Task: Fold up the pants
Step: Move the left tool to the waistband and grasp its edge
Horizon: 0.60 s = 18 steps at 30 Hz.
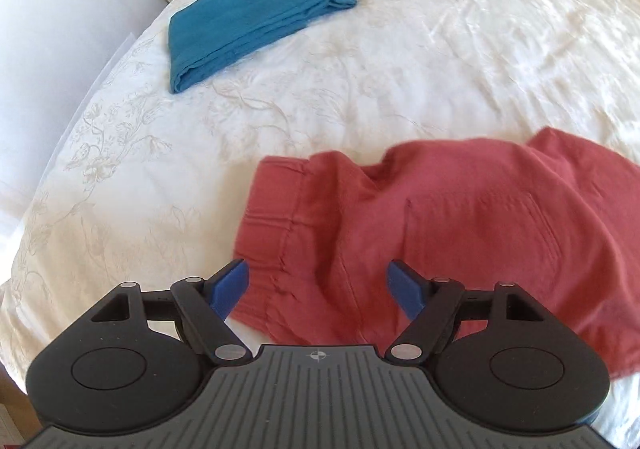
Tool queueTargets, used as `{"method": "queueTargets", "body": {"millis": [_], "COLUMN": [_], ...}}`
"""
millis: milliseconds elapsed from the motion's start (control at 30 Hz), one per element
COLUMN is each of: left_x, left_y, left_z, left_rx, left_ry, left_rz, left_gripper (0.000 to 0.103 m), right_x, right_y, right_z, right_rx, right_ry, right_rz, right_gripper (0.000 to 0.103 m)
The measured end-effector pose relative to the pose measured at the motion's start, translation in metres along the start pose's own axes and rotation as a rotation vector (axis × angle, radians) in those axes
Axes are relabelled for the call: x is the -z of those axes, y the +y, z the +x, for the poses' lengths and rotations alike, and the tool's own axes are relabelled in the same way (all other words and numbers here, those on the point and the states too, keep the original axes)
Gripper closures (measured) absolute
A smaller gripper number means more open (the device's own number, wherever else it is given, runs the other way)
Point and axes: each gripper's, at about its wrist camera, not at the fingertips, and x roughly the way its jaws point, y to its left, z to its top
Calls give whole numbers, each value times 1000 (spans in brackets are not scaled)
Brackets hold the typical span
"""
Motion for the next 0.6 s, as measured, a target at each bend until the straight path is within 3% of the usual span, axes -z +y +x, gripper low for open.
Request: {"method": "queueTargets", "body": {"millis": [67, 133, 267, 333, 433, 600], "left_x": [-14, -27, -29, -25, -23, -35], "left_y": [14, 24, 33, 34, 39, 48], "left_z": [15, 33, 53, 62, 78, 94], "left_rx": [10, -30, -30, -33, -24, 62], "left_ry": [5, 15, 0, 13, 27, 28], "left_rz": [-26, -18, 56, 91, 96, 41], "left_gripper": [27, 27, 27, 27, 27, 27], "right_x": [-13, -25, -40, -46, -55, -67], "right_y": [43, 85, 167, 197, 238, 283], "right_z": [8, 21, 40, 51, 70, 102], "right_rx": [-98, -188, -324, -382, -431, -423], "right_ry": [-17, -18, -36, -46, -38, -12], "right_rz": [-47, -97, -203, -249, -321, -395], "right_gripper": [39, 38, 34, 27, 25, 25]}}
